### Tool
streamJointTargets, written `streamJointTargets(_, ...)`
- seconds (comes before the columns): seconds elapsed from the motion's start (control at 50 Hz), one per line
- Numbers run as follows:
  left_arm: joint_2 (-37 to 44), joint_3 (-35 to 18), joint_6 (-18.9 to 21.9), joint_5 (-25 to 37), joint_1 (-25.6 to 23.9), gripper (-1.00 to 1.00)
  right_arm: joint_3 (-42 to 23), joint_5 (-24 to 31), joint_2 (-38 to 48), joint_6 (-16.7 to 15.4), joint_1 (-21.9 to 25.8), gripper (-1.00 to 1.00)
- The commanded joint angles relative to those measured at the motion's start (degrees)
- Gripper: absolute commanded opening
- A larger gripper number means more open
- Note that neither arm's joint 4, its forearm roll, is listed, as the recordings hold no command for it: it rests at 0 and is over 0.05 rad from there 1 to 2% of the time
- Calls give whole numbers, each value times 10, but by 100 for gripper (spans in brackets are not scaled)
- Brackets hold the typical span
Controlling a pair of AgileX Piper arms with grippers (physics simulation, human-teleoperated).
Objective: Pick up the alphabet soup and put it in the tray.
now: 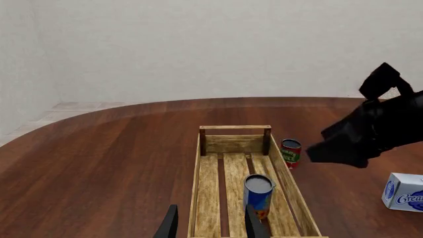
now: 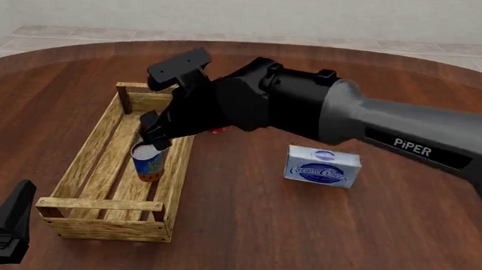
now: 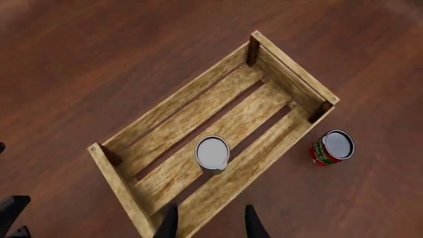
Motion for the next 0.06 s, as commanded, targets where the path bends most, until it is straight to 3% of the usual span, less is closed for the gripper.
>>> streamJointTargets(0.02,0,0,0,0,0,100,70,-16,-67,4,-3,100)
streamJointTargets(0.06,0,0,0,0,0,100,89,-19,-88,4,-6,100)
